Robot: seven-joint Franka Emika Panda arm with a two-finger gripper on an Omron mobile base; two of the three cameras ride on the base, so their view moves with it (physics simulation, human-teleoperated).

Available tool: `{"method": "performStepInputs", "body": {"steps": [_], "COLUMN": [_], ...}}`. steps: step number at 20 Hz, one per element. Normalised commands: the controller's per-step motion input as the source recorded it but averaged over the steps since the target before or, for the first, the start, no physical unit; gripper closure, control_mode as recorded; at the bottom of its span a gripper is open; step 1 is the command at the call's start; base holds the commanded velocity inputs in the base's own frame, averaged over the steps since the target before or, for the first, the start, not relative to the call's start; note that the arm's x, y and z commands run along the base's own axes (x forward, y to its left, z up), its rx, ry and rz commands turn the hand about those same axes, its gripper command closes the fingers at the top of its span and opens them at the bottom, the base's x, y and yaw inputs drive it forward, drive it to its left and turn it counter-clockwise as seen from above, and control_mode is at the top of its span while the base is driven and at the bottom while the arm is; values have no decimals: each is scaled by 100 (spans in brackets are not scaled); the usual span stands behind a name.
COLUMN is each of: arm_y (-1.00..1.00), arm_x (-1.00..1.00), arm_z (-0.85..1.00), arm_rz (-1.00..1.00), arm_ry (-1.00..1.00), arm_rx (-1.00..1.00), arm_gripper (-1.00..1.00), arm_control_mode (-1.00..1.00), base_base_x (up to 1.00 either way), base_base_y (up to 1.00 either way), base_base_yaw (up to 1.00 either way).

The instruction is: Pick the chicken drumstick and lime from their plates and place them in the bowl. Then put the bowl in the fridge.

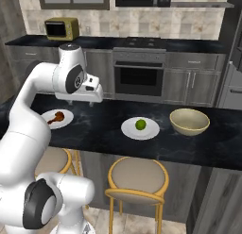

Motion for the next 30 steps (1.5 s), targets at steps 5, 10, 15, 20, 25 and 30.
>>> {"method": "performStepInputs", "body": {"steps": [5,10,15,20,25,30], "arm_y": [0,0,0,0,0,0], "arm_x": [0,0,0,0,0,0], "arm_z": [0,0,0,0,0,0], "arm_rz": [0,0,0,0,0,0], "arm_ry": [0,0,0,0,0,0], "arm_rx": [0,0,0,0,0,0], "arm_gripper": [-100,-100,-100,-100,-100,-100], "arm_control_mode": [100,100,100,100,-100,-100], "base_base_x": [73,17,0,0,0,0], "base_base_y": [12,2,0,0,0,0], "base_base_yaw": [0,0,0,0,0,0]}}
